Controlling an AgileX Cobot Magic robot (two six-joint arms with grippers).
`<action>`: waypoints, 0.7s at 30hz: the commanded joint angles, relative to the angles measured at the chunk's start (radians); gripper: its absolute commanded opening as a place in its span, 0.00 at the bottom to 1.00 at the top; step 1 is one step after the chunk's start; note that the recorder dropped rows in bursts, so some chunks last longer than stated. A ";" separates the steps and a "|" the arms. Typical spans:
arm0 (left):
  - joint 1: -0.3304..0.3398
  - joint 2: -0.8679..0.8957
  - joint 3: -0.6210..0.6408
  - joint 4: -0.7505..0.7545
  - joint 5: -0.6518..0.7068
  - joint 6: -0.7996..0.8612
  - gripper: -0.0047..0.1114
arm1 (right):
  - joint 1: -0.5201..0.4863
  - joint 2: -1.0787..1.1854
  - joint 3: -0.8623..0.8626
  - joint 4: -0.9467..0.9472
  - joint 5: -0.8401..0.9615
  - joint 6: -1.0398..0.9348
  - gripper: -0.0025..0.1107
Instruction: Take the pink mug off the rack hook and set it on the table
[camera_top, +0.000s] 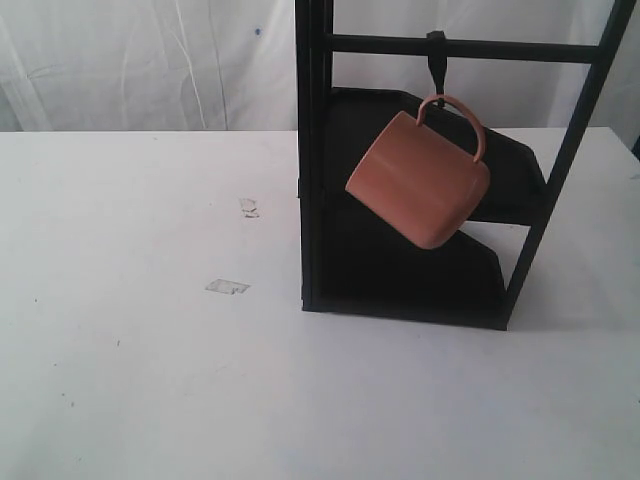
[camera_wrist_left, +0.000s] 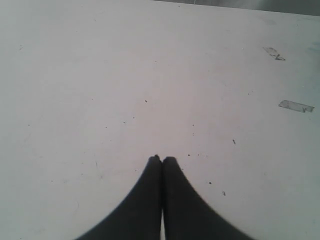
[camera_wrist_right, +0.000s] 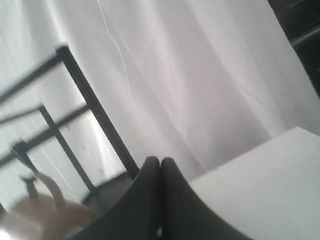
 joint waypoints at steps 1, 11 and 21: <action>-0.003 -0.004 0.003 0.007 -0.004 0.003 0.04 | 0.001 0.002 -0.003 0.026 -0.255 0.268 0.02; -0.003 -0.004 0.003 0.007 -0.004 0.003 0.04 | 0.001 0.063 -0.219 -0.374 0.023 0.080 0.02; -0.003 -0.004 0.003 0.007 -0.004 0.003 0.04 | 0.001 0.489 -0.489 -0.411 0.632 -0.179 0.02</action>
